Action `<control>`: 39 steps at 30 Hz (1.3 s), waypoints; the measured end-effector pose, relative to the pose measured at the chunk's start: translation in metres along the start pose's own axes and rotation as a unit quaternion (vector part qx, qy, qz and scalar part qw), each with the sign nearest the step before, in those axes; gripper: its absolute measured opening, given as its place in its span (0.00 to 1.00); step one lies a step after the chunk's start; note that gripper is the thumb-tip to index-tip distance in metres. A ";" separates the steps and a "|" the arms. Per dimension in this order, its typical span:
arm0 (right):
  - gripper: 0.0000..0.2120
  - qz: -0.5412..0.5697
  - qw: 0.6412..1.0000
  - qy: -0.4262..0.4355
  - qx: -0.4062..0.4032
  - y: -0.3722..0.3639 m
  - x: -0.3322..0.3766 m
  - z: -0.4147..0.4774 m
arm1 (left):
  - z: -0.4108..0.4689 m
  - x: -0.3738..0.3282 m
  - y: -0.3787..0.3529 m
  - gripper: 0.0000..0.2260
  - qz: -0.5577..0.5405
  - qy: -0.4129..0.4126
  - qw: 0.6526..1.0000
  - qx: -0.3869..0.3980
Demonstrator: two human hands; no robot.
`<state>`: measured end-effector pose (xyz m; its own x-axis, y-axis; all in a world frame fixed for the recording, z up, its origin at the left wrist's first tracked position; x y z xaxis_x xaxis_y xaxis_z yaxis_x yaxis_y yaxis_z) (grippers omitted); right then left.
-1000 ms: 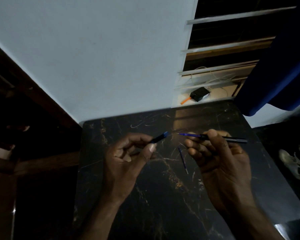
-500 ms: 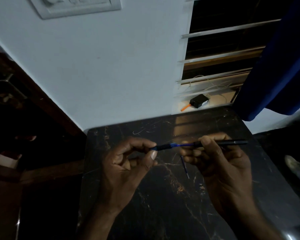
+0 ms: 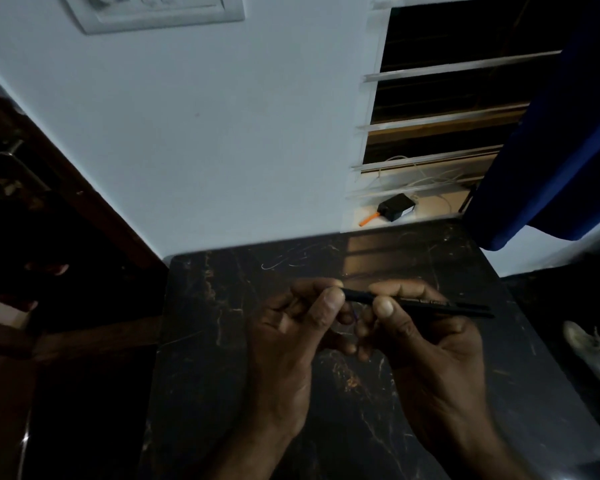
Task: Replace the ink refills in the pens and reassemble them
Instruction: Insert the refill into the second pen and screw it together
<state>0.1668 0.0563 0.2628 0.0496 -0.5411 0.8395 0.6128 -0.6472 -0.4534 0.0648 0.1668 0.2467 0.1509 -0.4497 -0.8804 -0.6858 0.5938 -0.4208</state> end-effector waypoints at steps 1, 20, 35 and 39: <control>0.16 0.011 1.000 -0.002 0.006 0.000 0.000 0.001 | 0.000 0.002 -0.003 0.06 -0.009 0.000 1.000 -0.006; 0.10 0.122 0.988 -0.079 0.042 0.056 0.014 0.037 | 0.007 0.004 -0.056 0.06 0.105 -0.049 0.992 -0.056; 0.16 -0.078 0.989 -0.031 0.118 0.095 0.054 0.047 | 0.003 0.054 -0.090 0.10 0.020 0.009 0.997 -0.077; 0.14 -0.081 0.988 -0.060 0.117 0.108 0.055 0.050 | 0.006 0.066 -0.101 0.11 -0.014 0.022 0.998 -0.055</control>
<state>0.2749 -0.0170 0.2751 0.0195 -0.3636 0.9313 0.7856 -0.5706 -0.2393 0.1481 0.0811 0.2297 0.1420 -0.4955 -0.8569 -0.7559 0.5046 -0.4170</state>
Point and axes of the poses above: each hand's wrist, its own z-axis towards the middle knuckle, its own y-axis out of the back of the hand, x = y × z, the point moved 10 cm from there along z, towards the middle knuckle, and after that the axes turned 14 degrees about y, right-handed, at the moved point
